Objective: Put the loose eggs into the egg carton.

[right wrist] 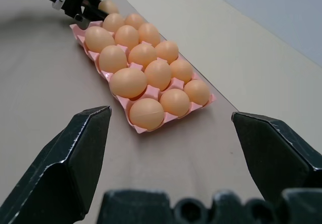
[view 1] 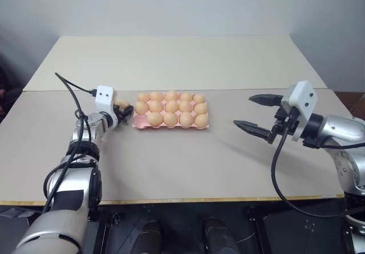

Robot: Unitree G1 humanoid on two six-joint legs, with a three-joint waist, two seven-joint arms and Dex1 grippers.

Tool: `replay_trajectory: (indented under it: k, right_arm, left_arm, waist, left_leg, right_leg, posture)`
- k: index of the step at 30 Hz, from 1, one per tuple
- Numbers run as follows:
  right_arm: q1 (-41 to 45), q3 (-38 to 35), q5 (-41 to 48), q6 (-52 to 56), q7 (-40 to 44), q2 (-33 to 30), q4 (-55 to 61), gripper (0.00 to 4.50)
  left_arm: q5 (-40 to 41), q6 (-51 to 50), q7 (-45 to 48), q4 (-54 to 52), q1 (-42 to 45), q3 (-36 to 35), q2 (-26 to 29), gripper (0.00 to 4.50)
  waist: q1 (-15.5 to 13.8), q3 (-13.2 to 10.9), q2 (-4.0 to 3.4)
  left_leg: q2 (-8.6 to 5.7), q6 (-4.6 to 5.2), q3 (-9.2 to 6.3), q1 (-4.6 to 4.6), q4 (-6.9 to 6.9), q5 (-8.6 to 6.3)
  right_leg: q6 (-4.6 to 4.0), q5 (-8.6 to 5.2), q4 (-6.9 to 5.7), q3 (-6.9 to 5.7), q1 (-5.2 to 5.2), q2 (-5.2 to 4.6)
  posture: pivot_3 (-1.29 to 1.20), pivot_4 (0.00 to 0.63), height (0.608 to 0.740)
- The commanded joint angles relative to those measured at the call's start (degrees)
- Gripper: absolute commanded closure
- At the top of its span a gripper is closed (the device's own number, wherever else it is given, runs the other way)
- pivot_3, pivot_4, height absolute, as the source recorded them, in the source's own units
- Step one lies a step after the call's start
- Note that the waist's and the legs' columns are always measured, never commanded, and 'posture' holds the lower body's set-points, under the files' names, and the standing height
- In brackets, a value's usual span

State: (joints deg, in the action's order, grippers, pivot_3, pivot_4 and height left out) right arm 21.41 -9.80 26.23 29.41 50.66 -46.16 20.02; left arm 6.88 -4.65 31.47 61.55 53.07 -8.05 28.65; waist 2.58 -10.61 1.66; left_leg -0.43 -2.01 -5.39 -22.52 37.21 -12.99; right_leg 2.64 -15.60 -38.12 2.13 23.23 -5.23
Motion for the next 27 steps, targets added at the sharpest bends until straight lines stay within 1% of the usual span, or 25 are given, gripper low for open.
replay_trajectory:
  k: [1,6,9,12,19,21,22,23,26,27]
  right_arm:
    - [-0.53,-2.06,1.77,0.01,-0.36,-0.22,2.32,0.0]
    - [-0.7,-1.32,1.54,-0.56,-0.62,0.57,2.1,0.0]
    - [-0.43,-0.53,1.22,-0.9,-0.74,1.3,2.0,0.0]
    - [-0.41,-0.45,1.09,-0.98,-0.75,1.65,2.14,0.0]
    - [-1.56,-1.37,1.48,-0.56,-1.1,1.63,3.31,0.0]
    - [-1.7,-1.51,1.57,-0.34,-1.39,1.68,3.5,0.0]
    - [-1.76,-1.55,1.61,-0.26,-1.51,1.69,3.62,0.0]
    - [-1.81,-1.56,1.65,-0.15,-1.66,1.72,3.76,0.0]
    - [-2.03,-1.47,1.71,0.05,-2.05,1.87,4.19,0.0]
    - [-2.1,-1.45,1.7,0.05,-2.13,1.92,4.26,0.0]
  left_arm:
    - [2.94,-0.81,4.67,-12.97,-3.43,-2.1,3.66,2.27]
    - [9.37,-12.06,13.63,-39.59,-14.12,-1.35,7.05,2.27]
    - [11.88,-16.9,17.28,-48.98,-18.91,0.33,7.68,2.27]
    - [12.12,-19.22,19.42,-52.92,-21.73,2.34,8.09,2.27]
    - [10.3,-20.62,18.08,-49.98,-20.2,4.66,6.71,2.27]
    - [9.77,-20.36,18.02,-48.81,-19.37,5.29,6.62,1.64]
    - [9.85,-20.38,18.3,-48.55,-19.14,5.36,6.62,1.45]
    - [10.0,-20.5,18.64,-48.56,-19.04,5.37,6.7,1.07]
    - [10.33,-20.8,18.77,-49.32,-18.97,4.74,7.32,0.14]
    - [10.44,-20.85,18.69,-49.61,-19.01,4.4,7.51,0.01]
  waist:
    - [0.09,0.0,0.0]
    - [-0.05,0.01,-0.02]
    - [-0.39,0.01,-0.03]
    - [-0.36,0.01,-0.03]
    - [-0.25,0.01,-0.03]
    - [-0.25,0.01,-0.03]
    - [-0.24,0.01,-0.02]
    - [-0.24,0.01,-0.02]
    - [-0.19,0.01,-0.02]
    - [-0.2,0.01,-0.03]
  left_leg:
    - [0.02,0.0,0.0,-0.01,0.0,0.0]
    - [0.03,-0.01,-0.01,-0.02,0.02,0.0]
    - [0.03,0.0,-0.01,0.02,0.02,0.0]
    - [0.02,0.0,-0.01,0.03,0.03,0.0]
    - [0.06,0.01,0.0,0.04,0.02,-0.01]
    - [0.05,0.01,0.0,0.04,0.03,-0.01]
    - [0.05,0.01,0.0,0.04,0.03,-0.01]
    - [0.06,0.01,0.0,0.04,0.03,-0.01]
    - [0.06,0.02,0.0,0.03,0.02,-0.01]
    - [0.06,0.02,0.0,0.03,0.02,-0.01]
  right_leg:
    - [0.0,0.0,-0.01,0.0,0.01,0.01]
    - [0.0,0.0,-0.03,0.02,0.02,0.0]
    - [0.0,0.0,-0.01,0.02,-0.04,-0.01]
    - [0.0,0.0,0.0,0.03,-0.06,-0.01]
    - [0.0,0.0,0.02,0.02,-0.05,0.05]
    - [0.0,0.0,0.01,0.02,-0.05,0.03]
    - [0.0,0.0,0.01,0.02,-0.05,0.04]
    - [0.0,0.0,0.01,0.02,-0.05,0.04]
    - [0.0,0.0,0.02,0.02,-0.05,0.04]
    - [0.0,0.0,0.02,0.02,-0.05,0.04]
  posture:
    - [0.0,0.15,0.74]
    - [0.0,0.15,0.74]
    - [0.0,0.15,0.74]
    - [0.0,0.15,0.74]
    - [0.0,0.15,0.74]
    - [0.0,0.15,0.74]
    - [0.0,0.15,0.74]
    - [0.0,0.15,0.74]
    - [0.0,0.15,0.74]
    - [0.0,0.15,0.74]
